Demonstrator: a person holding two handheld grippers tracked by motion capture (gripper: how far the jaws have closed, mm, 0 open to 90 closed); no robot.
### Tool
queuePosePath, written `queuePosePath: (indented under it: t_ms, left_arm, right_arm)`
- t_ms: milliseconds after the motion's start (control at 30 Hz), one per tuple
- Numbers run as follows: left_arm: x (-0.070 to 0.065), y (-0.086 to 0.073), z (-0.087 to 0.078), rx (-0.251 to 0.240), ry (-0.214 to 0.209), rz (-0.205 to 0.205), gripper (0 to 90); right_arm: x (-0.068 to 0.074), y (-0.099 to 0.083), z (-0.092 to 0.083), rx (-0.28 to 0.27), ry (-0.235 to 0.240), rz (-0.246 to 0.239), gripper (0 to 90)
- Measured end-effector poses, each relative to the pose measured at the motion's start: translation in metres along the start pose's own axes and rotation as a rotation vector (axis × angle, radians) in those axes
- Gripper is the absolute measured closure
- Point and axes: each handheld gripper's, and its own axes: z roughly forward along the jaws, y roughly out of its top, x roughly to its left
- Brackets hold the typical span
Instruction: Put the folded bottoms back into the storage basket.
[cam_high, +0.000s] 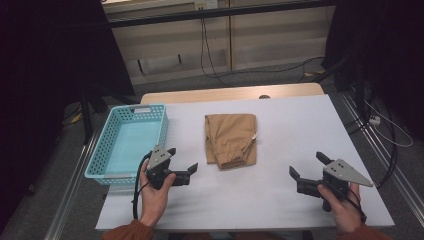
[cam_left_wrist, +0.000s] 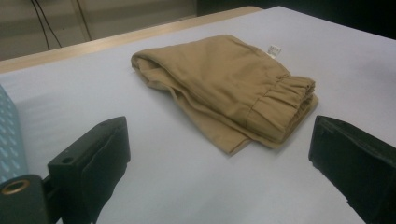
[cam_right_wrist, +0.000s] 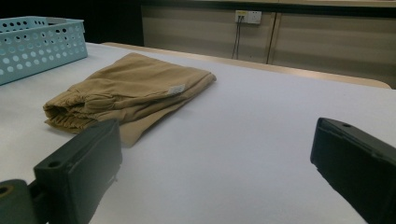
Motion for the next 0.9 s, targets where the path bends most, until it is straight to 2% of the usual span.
queuePosePath:
  t_ms: [100,567,900]
  left_arm:
    - [0.001,0.003,0.003,-0.004,-0.011,-0.006,5.4]
    - [0.002,0.021,0.017,-0.009,-0.003,-0.006,5.6]
    - [0.000,0.035,0.034,0.020,-0.018,0.006,6.3]
  right_arm:
    - [0.000,0.000,0.000,0.000,0.002,-0.002,1.9]
    - [0.000,0.000,0.000,0.000,0.005,-0.003,1.9]
    - [0.000,0.000,0.000,-0.001,0.006,-0.005,1.9]
